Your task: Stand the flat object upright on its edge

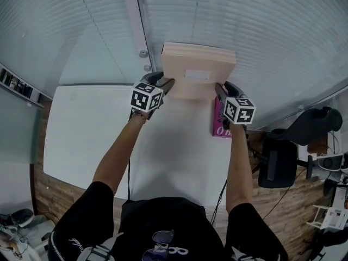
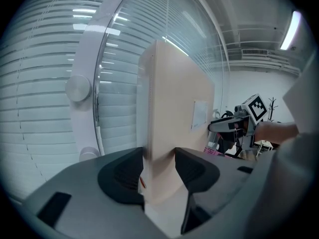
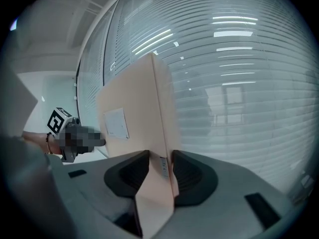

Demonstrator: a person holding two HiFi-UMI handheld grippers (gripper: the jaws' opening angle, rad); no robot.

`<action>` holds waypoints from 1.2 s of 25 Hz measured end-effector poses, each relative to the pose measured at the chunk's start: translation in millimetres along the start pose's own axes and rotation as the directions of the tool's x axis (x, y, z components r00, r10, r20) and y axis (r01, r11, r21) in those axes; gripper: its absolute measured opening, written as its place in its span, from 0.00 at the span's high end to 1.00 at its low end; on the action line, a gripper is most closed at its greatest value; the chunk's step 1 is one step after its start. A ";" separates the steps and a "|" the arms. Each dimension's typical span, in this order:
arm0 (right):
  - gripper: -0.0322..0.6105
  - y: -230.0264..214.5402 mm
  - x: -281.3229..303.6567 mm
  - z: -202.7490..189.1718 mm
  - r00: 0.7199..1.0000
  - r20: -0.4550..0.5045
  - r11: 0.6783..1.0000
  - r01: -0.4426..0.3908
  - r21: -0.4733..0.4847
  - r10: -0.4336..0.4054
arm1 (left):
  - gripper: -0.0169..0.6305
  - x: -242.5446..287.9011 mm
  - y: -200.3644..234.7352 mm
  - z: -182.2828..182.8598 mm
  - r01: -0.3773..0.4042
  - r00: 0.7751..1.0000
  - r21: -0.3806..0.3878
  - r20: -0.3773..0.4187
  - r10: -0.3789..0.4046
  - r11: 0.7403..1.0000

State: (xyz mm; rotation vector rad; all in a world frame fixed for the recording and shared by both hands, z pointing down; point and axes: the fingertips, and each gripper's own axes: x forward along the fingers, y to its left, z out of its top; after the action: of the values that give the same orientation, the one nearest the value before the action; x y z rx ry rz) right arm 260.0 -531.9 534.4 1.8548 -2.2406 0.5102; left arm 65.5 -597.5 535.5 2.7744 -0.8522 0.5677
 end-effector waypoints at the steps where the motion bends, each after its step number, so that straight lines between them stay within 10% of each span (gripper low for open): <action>1: 0.69 -1.4 0.8 -0.6 1.000 -0.001 1.000 0.000 0.001 0.000 | 0.64 0.9 -0.4 -0.5 0.000 1.000 0.000 0.000 0.000 1.000; 30: 0.69 -10.5 11.1 -28.9 0.999 -0.029 0.997 -0.024 0.068 0.026 | 0.63 16.6 -2.6 -25.9 0.031 0.999 -0.052 -0.033 -0.033 0.998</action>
State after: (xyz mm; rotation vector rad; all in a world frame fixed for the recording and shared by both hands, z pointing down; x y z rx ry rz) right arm 265.9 -532.8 566.6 1.8403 -2.2570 0.6218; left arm 71.8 -596.4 565.7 2.7190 -0.8026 0.5779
